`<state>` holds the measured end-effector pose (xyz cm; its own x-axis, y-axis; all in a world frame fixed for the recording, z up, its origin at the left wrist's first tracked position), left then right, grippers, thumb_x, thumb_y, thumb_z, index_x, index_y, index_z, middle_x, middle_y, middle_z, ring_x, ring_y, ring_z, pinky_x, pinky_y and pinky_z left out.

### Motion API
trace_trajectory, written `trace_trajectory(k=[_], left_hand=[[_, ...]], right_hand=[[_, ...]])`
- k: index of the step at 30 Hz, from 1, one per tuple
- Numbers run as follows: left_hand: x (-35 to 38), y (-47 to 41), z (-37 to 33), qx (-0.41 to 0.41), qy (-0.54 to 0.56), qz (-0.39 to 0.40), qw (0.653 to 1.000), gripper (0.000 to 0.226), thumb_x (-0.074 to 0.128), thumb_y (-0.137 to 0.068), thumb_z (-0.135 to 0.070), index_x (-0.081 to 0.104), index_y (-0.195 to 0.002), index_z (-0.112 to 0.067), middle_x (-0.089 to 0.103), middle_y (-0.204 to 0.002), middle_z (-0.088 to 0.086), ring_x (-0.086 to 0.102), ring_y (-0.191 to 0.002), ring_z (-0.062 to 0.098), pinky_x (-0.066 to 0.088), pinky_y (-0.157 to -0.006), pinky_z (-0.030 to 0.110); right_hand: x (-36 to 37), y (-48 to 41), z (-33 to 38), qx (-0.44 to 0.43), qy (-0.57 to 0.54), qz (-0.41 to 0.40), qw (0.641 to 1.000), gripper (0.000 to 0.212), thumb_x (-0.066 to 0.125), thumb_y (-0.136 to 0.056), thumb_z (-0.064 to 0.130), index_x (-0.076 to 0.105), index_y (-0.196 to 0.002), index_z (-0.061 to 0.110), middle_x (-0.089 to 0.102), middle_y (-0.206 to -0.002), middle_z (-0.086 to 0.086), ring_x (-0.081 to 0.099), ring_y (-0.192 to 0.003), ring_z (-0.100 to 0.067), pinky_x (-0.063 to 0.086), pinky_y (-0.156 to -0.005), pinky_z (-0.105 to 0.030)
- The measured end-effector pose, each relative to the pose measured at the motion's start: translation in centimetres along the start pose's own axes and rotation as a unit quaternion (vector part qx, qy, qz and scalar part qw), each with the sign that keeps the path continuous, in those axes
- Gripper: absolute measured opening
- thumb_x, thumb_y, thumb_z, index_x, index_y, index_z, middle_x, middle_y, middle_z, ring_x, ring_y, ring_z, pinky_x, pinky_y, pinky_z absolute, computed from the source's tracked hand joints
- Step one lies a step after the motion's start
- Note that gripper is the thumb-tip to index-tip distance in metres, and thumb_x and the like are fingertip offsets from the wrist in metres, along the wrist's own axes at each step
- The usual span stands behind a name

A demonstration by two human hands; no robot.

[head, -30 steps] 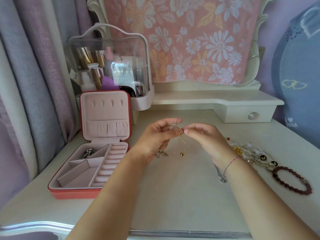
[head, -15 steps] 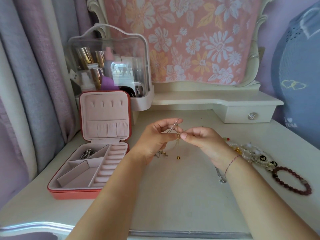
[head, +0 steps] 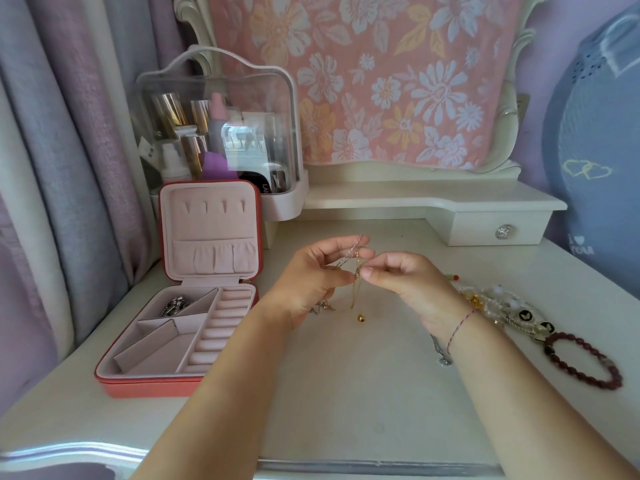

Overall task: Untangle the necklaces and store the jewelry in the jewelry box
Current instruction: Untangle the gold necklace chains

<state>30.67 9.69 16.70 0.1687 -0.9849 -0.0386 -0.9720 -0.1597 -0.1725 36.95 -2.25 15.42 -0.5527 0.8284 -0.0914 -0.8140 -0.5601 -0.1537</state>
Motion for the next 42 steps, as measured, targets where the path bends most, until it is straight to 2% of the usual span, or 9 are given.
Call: trace_trajectory(k=[3, 7, 11, 18, 20, 25, 33, 37, 42], left_hand=[[0.0, 0.0, 0.0, 0.001, 0.002, 0.0, 1.0, 0.058, 0.051, -0.081, 0.022, 0.064, -0.123, -0.016, 0.07, -0.117, -0.001, 0.023, -0.049, 0.009, 0.019, -0.045, 0.02], [0.0, -0.1, 0.1, -0.003, 0.01, -0.006, 1.0, 0.061, 0.049, -0.08, 0.023, 0.067, -0.114, -0.024, 0.072, -0.112, -0.007, 0.023, -0.046, 0.008, 0.02, -0.043, 0.018], [0.0, -0.1, 0.1, -0.006, 0.033, 0.0, 0.999, 0.061, 0.047, -0.081, 0.024, 0.065, -0.115, -0.023, 0.072, -0.106, -0.008, 0.025, -0.042, 0.005, 0.021, -0.04, 0.015], [0.1, -0.1, -0.1, -0.018, 0.091, 0.005, 0.996, 0.049, 0.05, -0.088, 0.012, 0.061, -0.124, -0.019, 0.069, -0.101, 0.0, 0.022, -0.038, 0.002, 0.016, -0.038, 0.014], [0.2, -0.1, -0.2, -0.013, 0.092, 0.01, 0.996, 0.042, 0.053, -0.09, 0.005, 0.061, -0.123, -0.02, 0.07, -0.098, -0.001, 0.021, -0.038, 0.003, 0.015, -0.038, 0.015], [0.0, 0.0, -0.5, -0.001, 0.101, 0.003, 0.995, 0.033, 0.054, -0.093, -0.002, 0.062, -0.121, -0.018, 0.069, -0.086, -0.003, 0.022, -0.038, 0.002, 0.016, -0.038, 0.014], [-0.7, -0.1, -0.5, 0.027, 0.088, -0.027, 0.995, 0.029, 0.05, -0.096, -0.004, 0.067, -0.114, -0.018, 0.063, -0.073, -0.004, 0.023, -0.042, 0.006, 0.015, -0.042, 0.018], [-0.7, -0.1, -0.7, 0.036, 0.076, -0.035, 0.996, 0.029, 0.052, -0.095, -0.004, 0.068, -0.112, -0.021, 0.065, -0.071, -0.002, 0.044, -0.054, 0.01, 0.033, -0.051, 0.02], [-0.7, -0.4, -0.6, 0.039, 0.056, -0.033, 0.997, 0.025, 0.062, -0.086, -0.015, 0.071, -0.107, -0.027, 0.071, -0.077, -0.002, 0.057, -0.087, 0.012, 0.039, -0.084, 0.026]], right_hand=[[-0.5, 0.0, 0.3, 0.0, -0.005, -0.024, 1.0, 0.011, 0.068, -0.086, 0.012, 0.069, -0.078, 0.02, 0.067, -0.072, 0.013, 0.058, -0.067, 0.004, 0.04, -0.065, -0.01], [-0.7, -0.2, 0.2, 0.031, -0.142, -0.02, 0.989, 0.016, 0.053, -0.093, 0.008, 0.062, -0.082, 0.014, 0.067, -0.078, -0.001, 0.058, -0.073, -0.013, 0.04, -0.07, -0.024], [-0.7, -0.2, 0.3, 0.041, -0.211, -0.019, 0.976, 0.019, 0.048, -0.094, 0.007, 0.057, -0.078, 0.012, 0.063, -0.076, -0.006, 0.057, -0.066, -0.015, 0.045, -0.067, -0.025], [-1.0, -0.3, -0.2, 0.059, -0.178, -0.019, 0.982, 0.023, 0.05, -0.094, 0.012, 0.058, -0.072, 0.014, 0.035, -0.05, 0.005, 0.025, -0.04, -0.007, 0.024, -0.043, -0.018], [-0.9, -0.2, -0.3, 0.068, -0.173, -0.014, 0.983, 0.029, 0.053, -0.093, 0.012, 0.059, -0.065, 0.017, 0.029, -0.047, 0.005, 0.021, -0.039, -0.007, 0.017, -0.042, -0.019], [-0.7, 0.0, -0.4, 0.067, -0.149, 0.0, 0.987, 0.01, 0.061, -0.089, 0.019, 0.062, -0.082, 0.012, 0.025, -0.044, 0.007, 0.018, -0.039, -0.008, 0.013, -0.045, -0.022], [-0.3, 0.4, -0.2, 0.065, -0.13, 0.017, 0.989, 0.014, 0.068, -0.075, 0.023, 0.069, -0.081, 0.01, 0.017, -0.041, 0.007, 0.015, -0.037, -0.008, 0.012, -0.044, -0.021], [0.2, 0.4, -0.2, 0.069, -0.112, 0.035, 0.991, 0.012, 0.069, -0.072, 0.021, 0.07, -0.08, 0.012, 0.019, -0.038, 0.007, 0.015, -0.036, -0.008, 0.014, -0.042, -0.019], [0.0, 0.2, -0.4, 0.069, -0.108, 0.028, 0.991, 0.01, 0.064, -0.084, 0.01, 0.067, -0.075, 0.013, 0.023, -0.043, 0.006, 0.018, -0.037, -0.008, 0.016, -0.043, -0.021]])
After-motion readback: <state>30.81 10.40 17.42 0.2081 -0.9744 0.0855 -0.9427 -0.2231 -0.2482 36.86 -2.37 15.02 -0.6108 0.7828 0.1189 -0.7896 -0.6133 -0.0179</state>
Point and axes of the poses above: each hand's wrist, its own y-axis away from the middle knuckle, its own x-axis out of the palm, z = x × y, the point moved 8 cm from there along -y, towards the middle knuckle
